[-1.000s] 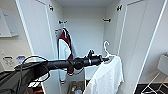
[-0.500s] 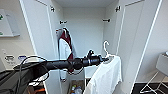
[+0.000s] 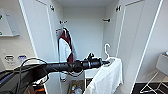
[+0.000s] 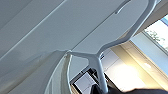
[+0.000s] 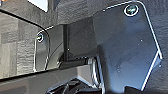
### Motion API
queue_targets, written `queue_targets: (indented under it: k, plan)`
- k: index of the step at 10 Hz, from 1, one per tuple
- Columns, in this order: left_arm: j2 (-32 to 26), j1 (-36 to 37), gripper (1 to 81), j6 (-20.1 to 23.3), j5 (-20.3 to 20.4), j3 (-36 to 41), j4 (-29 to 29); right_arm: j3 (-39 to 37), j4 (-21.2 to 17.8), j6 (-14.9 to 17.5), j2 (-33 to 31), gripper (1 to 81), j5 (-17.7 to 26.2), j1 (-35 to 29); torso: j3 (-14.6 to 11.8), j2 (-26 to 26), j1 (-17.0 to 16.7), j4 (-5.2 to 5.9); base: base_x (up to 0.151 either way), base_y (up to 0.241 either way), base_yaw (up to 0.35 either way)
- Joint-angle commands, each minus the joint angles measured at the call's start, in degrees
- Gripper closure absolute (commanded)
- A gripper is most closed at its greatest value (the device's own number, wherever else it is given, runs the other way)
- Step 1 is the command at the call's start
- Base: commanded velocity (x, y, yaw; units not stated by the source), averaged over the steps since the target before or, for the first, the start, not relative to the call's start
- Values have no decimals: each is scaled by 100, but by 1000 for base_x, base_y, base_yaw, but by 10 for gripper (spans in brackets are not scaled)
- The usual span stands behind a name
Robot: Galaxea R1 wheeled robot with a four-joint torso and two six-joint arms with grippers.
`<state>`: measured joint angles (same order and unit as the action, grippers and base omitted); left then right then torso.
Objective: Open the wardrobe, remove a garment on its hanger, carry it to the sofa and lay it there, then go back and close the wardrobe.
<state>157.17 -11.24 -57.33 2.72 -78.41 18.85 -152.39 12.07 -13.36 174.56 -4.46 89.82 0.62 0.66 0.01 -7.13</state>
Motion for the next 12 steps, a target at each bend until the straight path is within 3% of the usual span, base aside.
queue_targets:
  k: [1, 6, 12]
  plan:
    - [-177, 698, 811, 12, 335, 405, 663, 35, -12, 9, 29, 10, 279, -284, 0, 0, 0, 0, 0, 0, 0]
    - [-845, 311, 811, 12, 317, 616, 1086, 44, -29, 9, 38, 10, 279, -319, 0, 0, 0, 0, 0, 0, 0]
    - [-889, 170, 811, 3, 370, 643, 1077, 44, -29, 9, 29, 10, 270, -302, 0, 0, 0, 0, 0, 0, 0]
